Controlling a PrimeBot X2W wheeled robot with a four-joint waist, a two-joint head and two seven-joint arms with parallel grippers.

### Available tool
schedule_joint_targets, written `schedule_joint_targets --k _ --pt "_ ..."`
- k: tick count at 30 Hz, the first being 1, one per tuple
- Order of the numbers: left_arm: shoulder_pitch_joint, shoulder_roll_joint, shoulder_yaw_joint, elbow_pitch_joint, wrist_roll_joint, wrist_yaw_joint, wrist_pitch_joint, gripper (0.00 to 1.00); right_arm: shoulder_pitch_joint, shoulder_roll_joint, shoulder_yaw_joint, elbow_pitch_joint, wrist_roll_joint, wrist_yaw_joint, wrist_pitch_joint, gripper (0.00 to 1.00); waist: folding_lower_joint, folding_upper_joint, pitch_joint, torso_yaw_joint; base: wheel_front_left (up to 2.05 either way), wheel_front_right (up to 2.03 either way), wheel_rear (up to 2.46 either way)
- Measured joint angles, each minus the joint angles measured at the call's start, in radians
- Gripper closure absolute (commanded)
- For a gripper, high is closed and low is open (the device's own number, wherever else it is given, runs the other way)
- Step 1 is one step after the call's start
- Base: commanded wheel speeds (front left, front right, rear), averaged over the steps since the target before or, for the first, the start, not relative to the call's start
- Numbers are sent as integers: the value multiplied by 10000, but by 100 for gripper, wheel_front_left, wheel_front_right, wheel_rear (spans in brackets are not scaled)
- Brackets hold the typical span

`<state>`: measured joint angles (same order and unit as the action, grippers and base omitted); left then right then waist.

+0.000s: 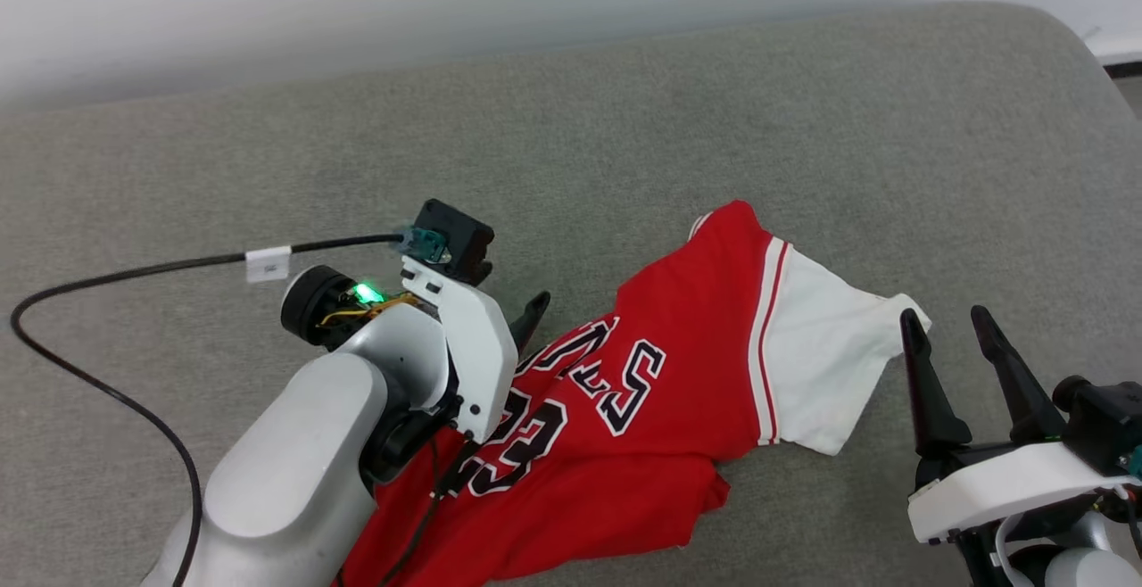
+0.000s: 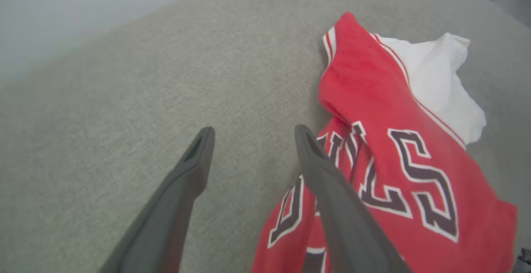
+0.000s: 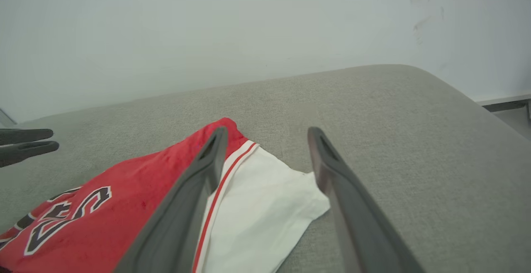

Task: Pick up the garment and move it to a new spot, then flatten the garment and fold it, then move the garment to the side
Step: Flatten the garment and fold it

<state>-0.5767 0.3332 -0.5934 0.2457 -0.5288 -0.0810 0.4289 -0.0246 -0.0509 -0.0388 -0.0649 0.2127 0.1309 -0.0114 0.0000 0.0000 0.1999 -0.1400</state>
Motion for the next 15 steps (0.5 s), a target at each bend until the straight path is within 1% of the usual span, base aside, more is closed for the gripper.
schedule_joint_targets --k 3,8,11,14,15 --pt "-226 86 -370 399 -405 -255 1016 0 -79 0 6 232 90 0 -134 0 0 0 311 -254 0 0 0" --pt "-306 370 -995 700 -1053 -420 2520 0 -239 0 73 593 245 0 -347 0 1 0 691 -566 0 0 0" --pt "-511 564 -1315 633 -1377 -435 3218 0 -361 2 140 773 286 0 -462 0 0 0 819 -668 0 0 0" --pt "-654 702 -1674 460 -1488 -439 3599 0 -390 0 192 920 332 0 -516 0 0 0 881 -697 0 0 0" --pt "-702 732 -1816 420 -1507 -439 3737 29 -408 0 207 988 343 0 -543 0 0 0 897 -691 0 0 0"
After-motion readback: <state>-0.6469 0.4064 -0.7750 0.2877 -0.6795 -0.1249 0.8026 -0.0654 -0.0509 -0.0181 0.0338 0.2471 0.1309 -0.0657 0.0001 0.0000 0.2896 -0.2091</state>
